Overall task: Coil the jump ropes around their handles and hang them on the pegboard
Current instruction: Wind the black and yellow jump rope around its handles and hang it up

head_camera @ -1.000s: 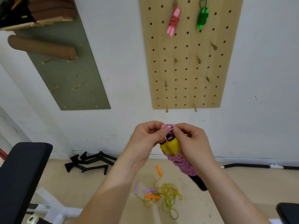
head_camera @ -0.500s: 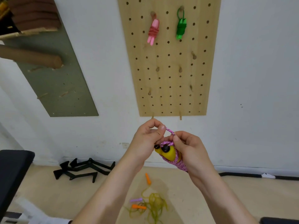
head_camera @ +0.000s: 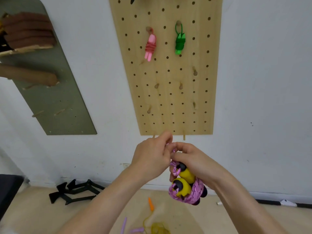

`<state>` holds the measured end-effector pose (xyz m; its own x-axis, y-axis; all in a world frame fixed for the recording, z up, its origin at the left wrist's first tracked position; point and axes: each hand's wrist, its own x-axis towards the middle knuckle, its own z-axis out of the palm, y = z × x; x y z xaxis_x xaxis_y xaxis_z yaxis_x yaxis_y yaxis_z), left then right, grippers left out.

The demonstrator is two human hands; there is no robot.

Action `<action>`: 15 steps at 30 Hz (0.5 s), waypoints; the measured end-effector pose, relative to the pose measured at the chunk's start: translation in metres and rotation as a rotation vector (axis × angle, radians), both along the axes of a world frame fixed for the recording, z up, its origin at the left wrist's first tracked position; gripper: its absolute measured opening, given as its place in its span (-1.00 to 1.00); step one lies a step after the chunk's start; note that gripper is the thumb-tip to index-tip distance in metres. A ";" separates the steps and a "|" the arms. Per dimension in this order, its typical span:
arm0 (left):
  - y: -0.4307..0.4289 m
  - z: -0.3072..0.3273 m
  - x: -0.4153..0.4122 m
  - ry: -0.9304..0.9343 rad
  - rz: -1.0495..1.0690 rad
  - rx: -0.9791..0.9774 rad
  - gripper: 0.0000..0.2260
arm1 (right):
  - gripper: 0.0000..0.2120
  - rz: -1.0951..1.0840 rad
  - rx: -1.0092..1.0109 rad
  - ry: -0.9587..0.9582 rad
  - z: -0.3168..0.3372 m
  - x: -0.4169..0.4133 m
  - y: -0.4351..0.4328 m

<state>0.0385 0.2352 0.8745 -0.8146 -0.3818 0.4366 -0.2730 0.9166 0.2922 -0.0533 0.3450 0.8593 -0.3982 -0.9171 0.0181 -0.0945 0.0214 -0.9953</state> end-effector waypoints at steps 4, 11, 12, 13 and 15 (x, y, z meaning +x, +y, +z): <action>-0.031 0.011 -0.042 0.190 -0.073 0.349 -0.87 | -0.86 0.009 0.069 0.239 0.022 -0.044 -0.023; -0.124 0.017 -0.127 0.205 -0.545 1.167 -0.87 | -0.92 -0.317 -0.216 0.251 0.008 -0.120 -0.084; -0.137 0.017 -0.139 0.174 -0.605 1.213 -0.87 | -0.91 -0.358 -0.252 0.173 0.005 -0.128 -0.093; -0.149 0.018 -0.150 0.151 -0.659 1.255 -0.88 | -0.90 -0.394 -0.288 0.099 0.004 -0.136 -0.103; -0.163 0.019 -0.175 0.164 -0.721 1.332 -0.88 | -0.88 -0.448 -0.342 -0.037 0.009 -0.150 -0.121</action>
<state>-0.1363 0.0723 0.8938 -0.9717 -0.1129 0.2077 0.2201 -0.1115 0.9691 -0.2032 0.2244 0.8679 -0.7531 -0.6029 0.2632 -0.1151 -0.2732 -0.9550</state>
